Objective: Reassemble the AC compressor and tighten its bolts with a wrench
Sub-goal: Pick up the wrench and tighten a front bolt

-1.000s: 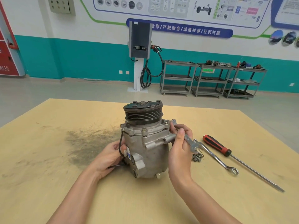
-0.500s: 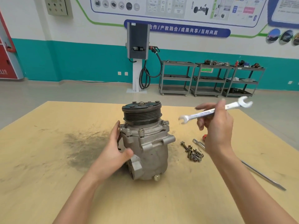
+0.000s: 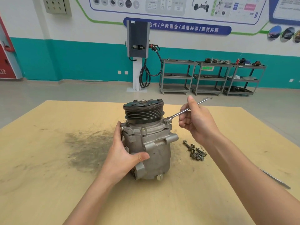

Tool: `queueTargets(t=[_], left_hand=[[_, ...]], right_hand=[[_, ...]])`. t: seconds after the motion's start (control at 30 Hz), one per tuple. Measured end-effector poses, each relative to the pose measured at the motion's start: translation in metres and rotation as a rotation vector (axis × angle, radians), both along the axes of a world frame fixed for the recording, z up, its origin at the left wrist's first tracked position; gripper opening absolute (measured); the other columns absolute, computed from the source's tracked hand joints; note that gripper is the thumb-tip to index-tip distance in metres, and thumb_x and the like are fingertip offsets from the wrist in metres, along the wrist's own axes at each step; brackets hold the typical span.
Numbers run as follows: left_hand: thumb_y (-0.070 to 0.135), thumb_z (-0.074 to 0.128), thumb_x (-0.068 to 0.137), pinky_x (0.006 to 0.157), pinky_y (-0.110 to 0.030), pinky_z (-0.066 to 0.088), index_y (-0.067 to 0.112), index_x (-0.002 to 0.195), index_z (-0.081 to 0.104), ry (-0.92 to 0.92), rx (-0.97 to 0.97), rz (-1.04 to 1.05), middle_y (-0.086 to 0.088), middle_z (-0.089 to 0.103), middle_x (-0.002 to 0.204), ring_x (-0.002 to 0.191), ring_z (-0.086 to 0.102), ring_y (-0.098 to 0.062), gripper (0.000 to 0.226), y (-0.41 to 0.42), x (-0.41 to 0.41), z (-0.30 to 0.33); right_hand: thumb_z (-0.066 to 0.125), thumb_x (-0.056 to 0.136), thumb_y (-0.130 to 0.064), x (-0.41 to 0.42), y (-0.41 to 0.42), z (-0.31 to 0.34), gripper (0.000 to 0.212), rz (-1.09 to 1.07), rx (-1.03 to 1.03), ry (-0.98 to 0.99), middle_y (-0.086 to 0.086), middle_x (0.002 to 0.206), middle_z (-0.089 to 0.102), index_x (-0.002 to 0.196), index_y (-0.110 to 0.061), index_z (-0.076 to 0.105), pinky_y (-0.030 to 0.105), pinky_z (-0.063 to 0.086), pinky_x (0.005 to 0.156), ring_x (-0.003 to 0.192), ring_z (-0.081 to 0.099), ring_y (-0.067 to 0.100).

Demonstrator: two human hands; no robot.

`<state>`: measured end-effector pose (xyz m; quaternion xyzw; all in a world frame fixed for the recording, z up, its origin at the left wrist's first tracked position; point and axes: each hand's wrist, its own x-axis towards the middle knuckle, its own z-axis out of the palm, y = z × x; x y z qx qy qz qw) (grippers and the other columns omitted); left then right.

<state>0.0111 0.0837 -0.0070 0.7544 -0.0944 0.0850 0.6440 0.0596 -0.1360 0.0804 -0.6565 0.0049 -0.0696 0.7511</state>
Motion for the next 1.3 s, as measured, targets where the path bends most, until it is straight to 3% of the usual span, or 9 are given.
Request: queueTargets(t=[0.07, 0.1, 0.23, 0.4, 0.57, 0.7, 0.87, 1.07, 1.3], left_hand=[[0.051, 0.089, 0.031, 0.107, -0.018, 0.034, 0.035, 0.156, -0.003, 0.004, 0.010, -0.002, 0.018, 0.036, 0.150, 0.137, 0.038, -0.003, 0.156, 0.000, 0.000, -0.001], [0.049, 0.089, 0.030, 0.106, -0.016, 0.033, 0.035, 0.156, -0.004, 0.007, 0.009, -0.004, 0.018, 0.036, 0.150, 0.137, 0.038, -0.002, 0.157, 0.000, 0.000, -0.001], [0.052, 0.087, 0.030, 0.106, -0.017, 0.030, 0.035, 0.155, -0.006, 0.012, 0.004, -0.005, 0.027, 0.035, 0.142, 0.136, 0.036, 0.001, 0.157, 0.000, 0.001, -0.001], [0.057, 0.085, 0.032, 0.087, 0.007, 0.031, 0.035, 0.155, -0.006, 0.008, -0.019, 0.006, 0.046, 0.028, 0.125, 0.127, 0.035, 0.010, 0.155, -0.002, 0.002, -0.002], [0.055, 0.085, 0.037, 0.082, 0.009, 0.031, 0.034, 0.155, -0.008, -0.004, -0.028, -0.003, 0.044, 0.028, 0.126, 0.105, 0.041, 0.032, 0.151, -0.001, 0.002, -0.003], [0.055, 0.084, 0.039, 0.081, 0.009, 0.032, 0.033, 0.155, -0.008, -0.007, -0.039, -0.003, 0.042, 0.029, 0.129, 0.105, 0.034, 0.039, 0.150, -0.002, 0.003, -0.004], [0.056, 0.082, 0.039, 0.081, 0.009, 0.032, 0.034, 0.155, -0.009, 0.006, -0.020, 0.008, 0.022, 0.029, 0.148, 0.122, 0.041, 0.012, 0.149, -0.003, 0.000, -0.002], [0.052, 0.083, 0.042, 0.078, 0.010, 0.031, 0.032, 0.155, -0.008, -0.017, -0.027, 0.000, 0.022, 0.031, 0.146, 0.102, 0.036, 0.038, 0.146, -0.003, 0.001, -0.001], [0.052, 0.084, 0.043, 0.083, 0.009, 0.032, 0.032, 0.155, -0.007, -0.008, -0.021, -0.007, 0.042, 0.028, 0.129, 0.103, 0.033, 0.040, 0.146, -0.001, 0.002, -0.004]], right_hand=[[0.041, 0.102, -0.044, 0.004, 0.000, 0.002, 0.044, 0.036, -0.018, 0.036, 0.002, 0.049, 0.058, 0.076, -0.013, 0.058, 0.024, 0.048, 0.046, 0.041, 0.054, 0.014], [0.040, 0.103, -0.042, 0.005, 0.000, 0.003, 0.043, 0.061, -0.012, 0.061, 0.003, 0.049, 0.057, 0.076, -0.013, 0.057, 0.024, 0.047, 0.046, 0.040, 0.053, 0.015], [0.038, 0.105, -0.034, 0.011, 0.003, 0.000, 0.040, 0.097, 0.018, 0.114, 0.003, 0.047, 0.054, 0.074, -0.013, 0.054, 0.023, 0.044, 0.043, 0.038, 0.049, 0.016], [0.042, 0.104, -0.035, 0.004, 0.008, -0.010, 0.039, 0.006, 0.085, 0.041, 0.001, 0.046, 0.053, 0.073, -0.013, 0.054, 0.023, 0.044, 0.043, 0.039, 0.048, 0.014], [0.043, 0.103, -0.034, -0.017, 0.012, -0.028, 0.041, -0.141, 0.178, -0.230, 0.001, 0.044, 0.050, 0.070, -0.012, 0.053, 0.023, 0.041, 0.042, 0.039, 0.045, 0.014], [0.047, 0.101, -0.035, -0.035, 0.013, -0.034, 0.036, -0.209, 0.031, -0.466, 0.004, 0.045, 0.049, 0.072, -0.015, 0.055, 0.025, 0.043, 0.042, 0.040, 0.045, 0.019], [0.051, 0.095, -0.039, -0.046, 0.014, -0.037, 0.030, -0.252, -0.212, -0.663, 0.004, 0.051, 0.056, 0.075, -0.016, 0.050, 0.021, 0.043, 0.049, 0.044, 0.054, 0.018], [0.048, 0.097, -0.039, -0.045, 0.015, -0.035, 0.030, -0.251, -0.240, -0.703, 0.005, 0.056, 0.060, 0.077, -0.018, 0.055, 0.018, 0.043, 0.051, 0.046, 0.055, 0.012], [0.045, 0.098, -0.038, -0.045, 0.013, -0.032, 0.032, -0.254, -0.262, -0.713, 0.006, 0.056, 0.060, 0.077, -0.017, 0.057, 0.020, 0.042, 0.052, 0.047, 0.055, 0.014]])
